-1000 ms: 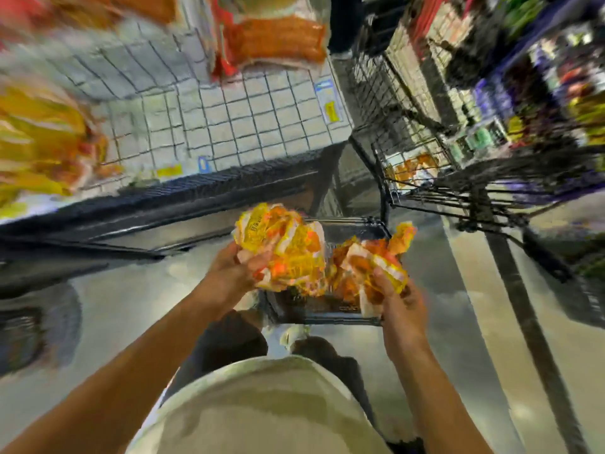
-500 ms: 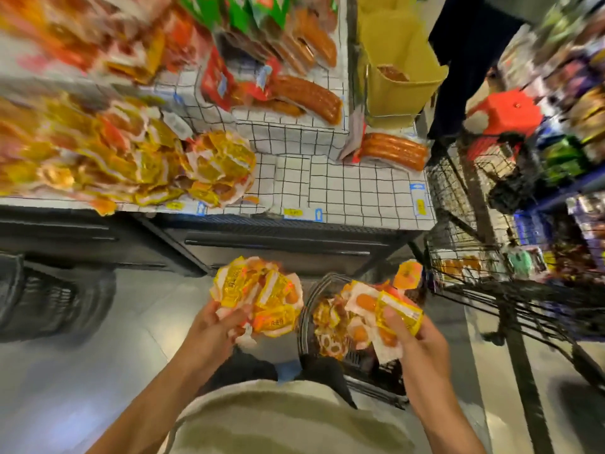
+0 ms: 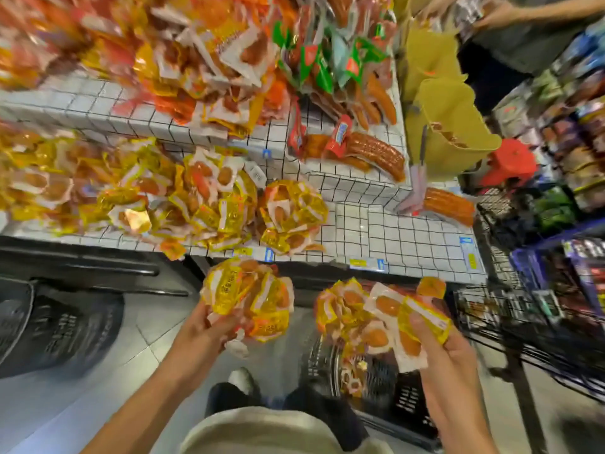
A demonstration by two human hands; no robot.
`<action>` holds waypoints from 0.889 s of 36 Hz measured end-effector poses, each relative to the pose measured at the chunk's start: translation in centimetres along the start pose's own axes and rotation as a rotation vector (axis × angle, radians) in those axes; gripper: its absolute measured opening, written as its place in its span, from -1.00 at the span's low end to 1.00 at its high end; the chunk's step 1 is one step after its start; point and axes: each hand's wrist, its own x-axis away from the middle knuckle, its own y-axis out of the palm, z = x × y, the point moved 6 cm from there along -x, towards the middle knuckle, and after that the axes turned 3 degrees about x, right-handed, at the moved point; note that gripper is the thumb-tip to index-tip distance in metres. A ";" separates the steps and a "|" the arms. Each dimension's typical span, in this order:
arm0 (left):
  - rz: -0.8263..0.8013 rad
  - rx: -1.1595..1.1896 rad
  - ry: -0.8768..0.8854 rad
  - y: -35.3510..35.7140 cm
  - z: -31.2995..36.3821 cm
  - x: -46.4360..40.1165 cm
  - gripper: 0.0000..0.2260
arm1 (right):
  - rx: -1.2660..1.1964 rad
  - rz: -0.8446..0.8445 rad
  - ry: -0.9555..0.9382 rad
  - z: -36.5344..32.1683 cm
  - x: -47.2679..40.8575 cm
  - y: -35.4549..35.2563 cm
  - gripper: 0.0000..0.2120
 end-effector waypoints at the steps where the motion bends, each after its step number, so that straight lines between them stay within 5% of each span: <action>1: -0.001 0.004 0.000 0.1 0.6 -0.7 -0.52 | -0.003 0.014 -0.011 -0.7 -0.3 0.2 -0.60; 9: -0.106 0.127 0.012 6.9 6.8 -7.3 -0.61 | 0.089 0.011 -0.198 -6.7 -4.7 1.4 -0.83; 16: -0.136 0.243 0.080 11.8 11.1 -13.5 -0.69 | 0.064 -0.003 -0.211 -8.8 -10.2 1.1 -0.79; 18: -0.091 0.264 0.055 12.1 10.8 -15.2 -0.65 | 0.083 -0.003 -0.222 -9.0 -11.8 1.2 -0.55; 21: 0.075 0.134 0.009 11.8 9.3 -17.0 -0.70 | 0.145 -0.068 -0.202 -8.9 -14.0 1.5 -0.78; 25: 0.331 0.057 0.001 10.7 8.3 -18.1 -0.78 | 0.212 -0.149 -0.203 -8.5 -16.0 1.9 -0.76; 27: 0.360 0.034 0.027 10.8 9.0 -18.0 -0.74 | 0.217 -0.149 -0.194 -8.4 -16.5 2.1 -0.76; 30: 0.368 0.078 0.079 10.9 10.3 -16.8 -0.94 | 0.253 -0.110 -0.179 -8.3 -17.2 2.4 -0.77; 32: 0.396 0.085 0.054 11.0 10.2 -15.4 -0.83 | 0.267 -0.090 -0.170 -8.2 -17.5 2.7 -0.71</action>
